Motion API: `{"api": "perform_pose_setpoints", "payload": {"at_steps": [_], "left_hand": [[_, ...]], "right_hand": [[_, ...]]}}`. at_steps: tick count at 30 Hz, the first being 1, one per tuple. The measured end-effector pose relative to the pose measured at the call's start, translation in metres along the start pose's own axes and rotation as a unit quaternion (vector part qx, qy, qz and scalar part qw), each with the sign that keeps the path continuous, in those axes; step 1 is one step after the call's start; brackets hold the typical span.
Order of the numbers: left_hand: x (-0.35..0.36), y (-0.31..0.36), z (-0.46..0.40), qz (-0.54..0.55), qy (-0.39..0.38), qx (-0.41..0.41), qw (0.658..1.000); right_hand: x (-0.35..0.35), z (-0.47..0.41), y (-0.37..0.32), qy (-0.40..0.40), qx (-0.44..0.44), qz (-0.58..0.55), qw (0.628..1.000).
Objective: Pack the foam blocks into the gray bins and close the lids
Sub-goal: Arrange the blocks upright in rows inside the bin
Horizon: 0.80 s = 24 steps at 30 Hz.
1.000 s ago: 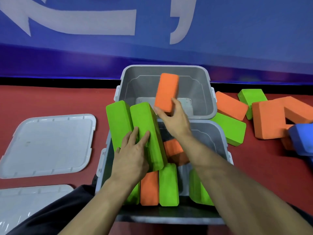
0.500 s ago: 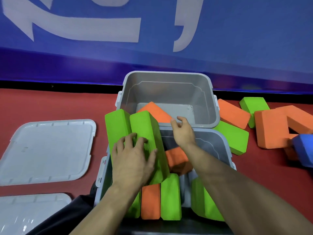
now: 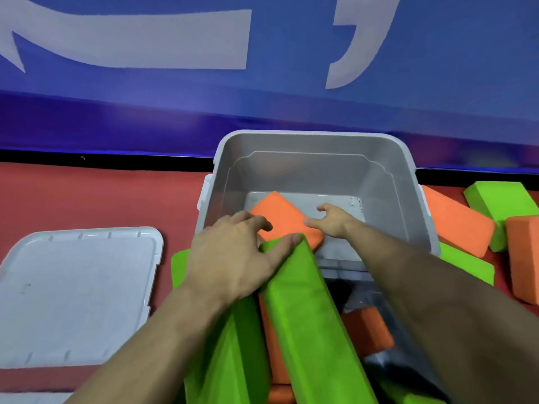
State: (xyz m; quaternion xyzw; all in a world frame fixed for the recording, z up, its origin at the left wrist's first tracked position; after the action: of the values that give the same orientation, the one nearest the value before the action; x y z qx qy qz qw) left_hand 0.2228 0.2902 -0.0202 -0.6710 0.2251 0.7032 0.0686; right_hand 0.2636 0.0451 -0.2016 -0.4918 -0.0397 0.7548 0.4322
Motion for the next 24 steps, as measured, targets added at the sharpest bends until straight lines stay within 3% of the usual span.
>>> {"api": "perform_pose_setpoints", "payload": {"at_steps": [4, 9, 20, 24], "left_hand": [[0.009, 0.0, 0.0, -0.035, 0.017, 0.04, 0.998], [0.01, 0.008, -0.002, -0.032, 0.012, 0.061, 0.998], [0.011, 0.001, 0.003, 0.002, 0.022, 0.059, 0.998], [0.012, -0.001, 0.001, 0.01, 0.023, 0.052, 0.998]], "right_hand": [[0.024, -0.05, 0.01, -0.077, 0.038, 0.06, 0.995], [0.061, -0.072, 0.036, -0.096, 0.072, 0.079, 0.99], [0.062, -0.077, 0.041, -0.066, 0.077, 0.083, 0.991], [0.064, -0.076, 0.03, -0.067, 0.042, -0.006, 0.997]]}}
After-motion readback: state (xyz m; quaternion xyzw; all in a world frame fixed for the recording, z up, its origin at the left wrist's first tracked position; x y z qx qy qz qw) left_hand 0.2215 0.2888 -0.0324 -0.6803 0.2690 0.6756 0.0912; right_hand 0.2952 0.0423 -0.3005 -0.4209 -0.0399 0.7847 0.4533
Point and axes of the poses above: each hand's wrist, its own z-axis away from the middle knuckle, its own x-axis out of the palm, y = z × x, the point moved 4 cm from there along -z, towards the middle knuckle, and after that the axes turned 7 degrees about y, right-handed, at the moved point
